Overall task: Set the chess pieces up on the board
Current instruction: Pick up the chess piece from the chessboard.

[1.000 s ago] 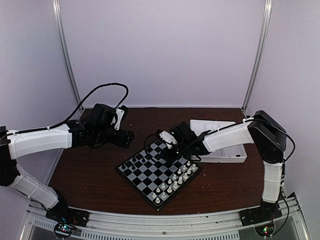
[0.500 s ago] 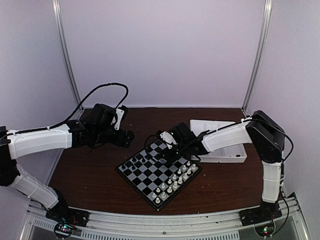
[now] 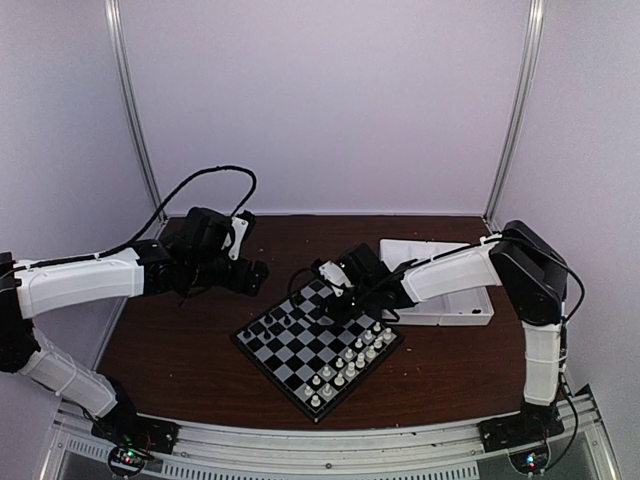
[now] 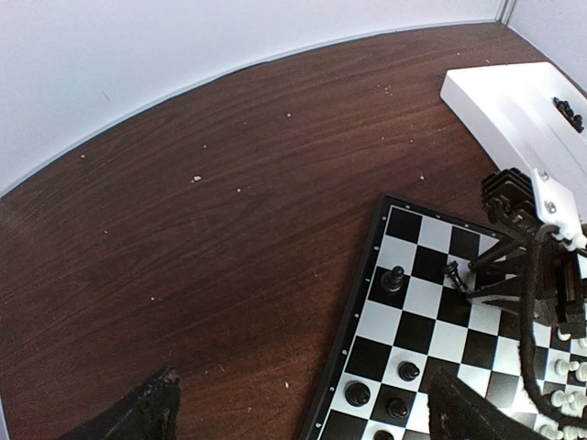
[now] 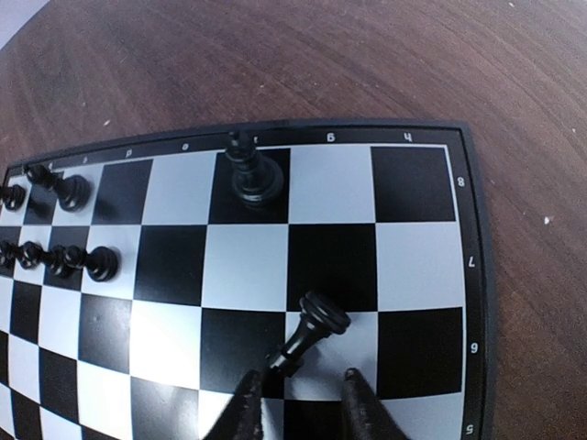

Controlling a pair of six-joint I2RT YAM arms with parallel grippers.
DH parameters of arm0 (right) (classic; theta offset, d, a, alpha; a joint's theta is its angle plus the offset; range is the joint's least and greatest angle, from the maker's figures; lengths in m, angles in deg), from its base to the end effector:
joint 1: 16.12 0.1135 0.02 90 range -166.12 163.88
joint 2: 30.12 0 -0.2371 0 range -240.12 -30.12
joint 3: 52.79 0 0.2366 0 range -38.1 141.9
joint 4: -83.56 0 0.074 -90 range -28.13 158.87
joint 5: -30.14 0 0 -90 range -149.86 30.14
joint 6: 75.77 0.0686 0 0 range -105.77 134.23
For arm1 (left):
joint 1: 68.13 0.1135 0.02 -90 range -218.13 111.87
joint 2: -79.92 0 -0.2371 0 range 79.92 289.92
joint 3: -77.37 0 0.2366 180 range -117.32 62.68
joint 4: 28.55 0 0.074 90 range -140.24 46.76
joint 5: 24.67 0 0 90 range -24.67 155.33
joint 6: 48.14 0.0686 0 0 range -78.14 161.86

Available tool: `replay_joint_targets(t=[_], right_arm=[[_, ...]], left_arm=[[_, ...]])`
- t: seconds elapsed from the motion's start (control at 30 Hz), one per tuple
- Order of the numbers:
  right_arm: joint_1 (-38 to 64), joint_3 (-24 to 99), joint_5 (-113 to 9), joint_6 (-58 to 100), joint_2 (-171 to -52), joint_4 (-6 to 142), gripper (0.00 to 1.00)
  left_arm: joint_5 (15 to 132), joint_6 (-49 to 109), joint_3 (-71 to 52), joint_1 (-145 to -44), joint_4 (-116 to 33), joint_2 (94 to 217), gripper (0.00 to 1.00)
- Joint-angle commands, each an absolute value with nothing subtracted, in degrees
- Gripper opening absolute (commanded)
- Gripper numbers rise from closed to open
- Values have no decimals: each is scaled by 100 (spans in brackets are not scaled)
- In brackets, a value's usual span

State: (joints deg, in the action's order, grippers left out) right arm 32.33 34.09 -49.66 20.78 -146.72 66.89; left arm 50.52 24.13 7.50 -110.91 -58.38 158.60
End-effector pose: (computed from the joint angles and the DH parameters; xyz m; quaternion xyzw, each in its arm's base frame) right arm 0.2756 0.3293 0.1057 -0.3615 0.8518 0.2440 0.2901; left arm 0.2445 -0.2023 0.2221 0.1393 0.8846 -0.1162 0.4297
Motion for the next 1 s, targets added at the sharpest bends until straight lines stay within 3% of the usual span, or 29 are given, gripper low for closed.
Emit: replay_joint_targets(t=[0.0,0.67,0.97], right_arm=[[3196,3407,-5027,2091,-14625,6717,42],[3200,3827,-5017,2130,-14970,6517,38],[3196,3801,-5290,2094,-14857,6400,15]], left_arm=[[4969,2419,647,-11049,-5798,15779,94],[4923,2446,652,-11038,-5769,15815,94],[4941,2475,622,-11040,-5740,15857,94]])
